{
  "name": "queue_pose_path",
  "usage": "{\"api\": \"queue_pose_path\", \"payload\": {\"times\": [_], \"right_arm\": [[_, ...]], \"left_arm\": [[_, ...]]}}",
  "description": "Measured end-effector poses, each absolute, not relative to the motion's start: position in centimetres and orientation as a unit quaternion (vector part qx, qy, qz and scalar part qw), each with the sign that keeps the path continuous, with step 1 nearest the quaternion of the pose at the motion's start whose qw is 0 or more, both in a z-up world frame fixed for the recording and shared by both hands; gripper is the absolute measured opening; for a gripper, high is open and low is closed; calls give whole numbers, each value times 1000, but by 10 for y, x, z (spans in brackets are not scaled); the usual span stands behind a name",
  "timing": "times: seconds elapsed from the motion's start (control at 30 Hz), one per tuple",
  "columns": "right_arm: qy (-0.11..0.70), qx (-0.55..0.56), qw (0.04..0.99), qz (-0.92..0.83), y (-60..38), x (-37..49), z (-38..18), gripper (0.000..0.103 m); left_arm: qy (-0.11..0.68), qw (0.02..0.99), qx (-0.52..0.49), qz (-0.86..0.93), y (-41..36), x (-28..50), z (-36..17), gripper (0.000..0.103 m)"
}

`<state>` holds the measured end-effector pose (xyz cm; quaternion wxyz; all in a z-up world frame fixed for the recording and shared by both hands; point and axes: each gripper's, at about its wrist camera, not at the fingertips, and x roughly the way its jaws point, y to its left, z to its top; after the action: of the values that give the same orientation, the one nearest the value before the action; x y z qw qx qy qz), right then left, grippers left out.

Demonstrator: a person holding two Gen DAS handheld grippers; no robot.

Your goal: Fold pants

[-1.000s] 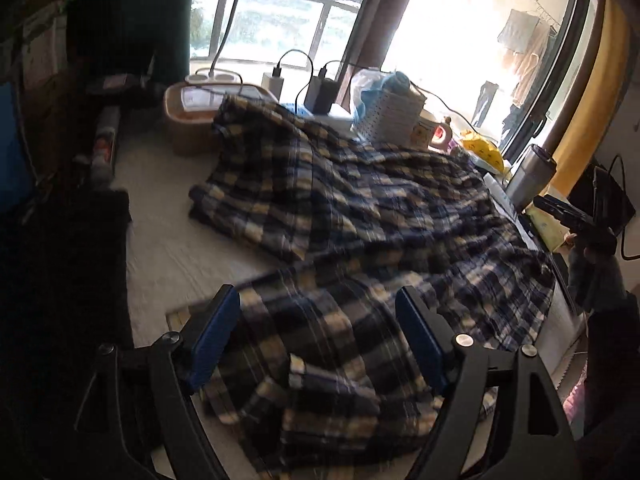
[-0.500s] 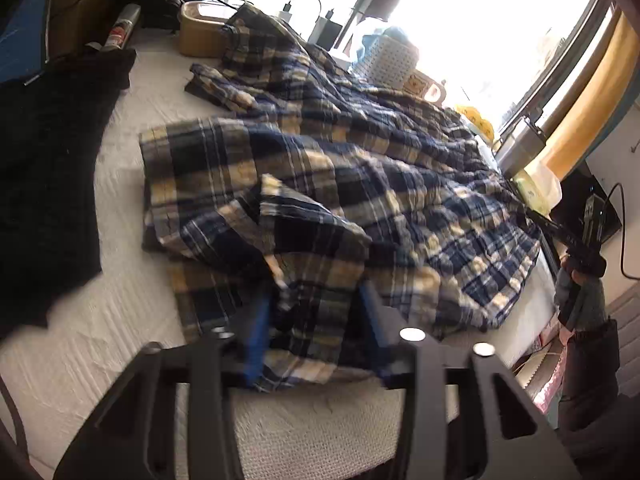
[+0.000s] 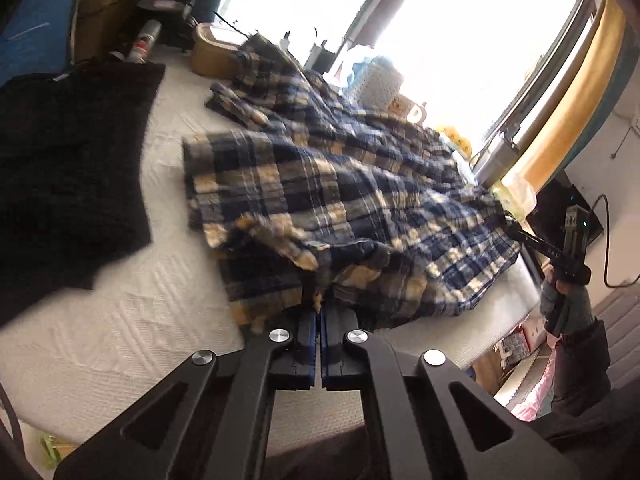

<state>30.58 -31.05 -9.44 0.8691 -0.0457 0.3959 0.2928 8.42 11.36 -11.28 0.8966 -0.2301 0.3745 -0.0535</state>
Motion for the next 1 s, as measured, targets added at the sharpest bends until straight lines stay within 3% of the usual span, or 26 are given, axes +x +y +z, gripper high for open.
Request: {"api": "queue_pose_path", "payload": {"times": [0.27,0.4,0.57,0.7,0.8,0.87,0.93,1.0], "right_arm": [[329,-43,897,294,-296,272,-5,21],[327,-40,899,288,-293,256,14,21],[347,-28,899,264,-306,245,0,21],[398,-22,885,240,-315,259,-56,22],[429,11,875,225,-328,267,-90,34],[424,23,879,218,-338,261,-95,74],[408,37,885,221,-351,251,-93,83],[401,37,888,221,-361,243,-91,83]], "left_arm": [[306,923,-228,-41,138,55,-61,0],[292,928,-225,-47,140,38,-44,0],[317,922,-220,-34,148,35,-54,0],[368,901,-225,-32,144,50,-91,0],[397,888,-228,-43,136,53,-110,0],[402,886,-224,-57,132,49,-112,0],[403,885,-221,-72,130,45,-111,0],[399,887,-217,-88,127,40,-110,0]]}}
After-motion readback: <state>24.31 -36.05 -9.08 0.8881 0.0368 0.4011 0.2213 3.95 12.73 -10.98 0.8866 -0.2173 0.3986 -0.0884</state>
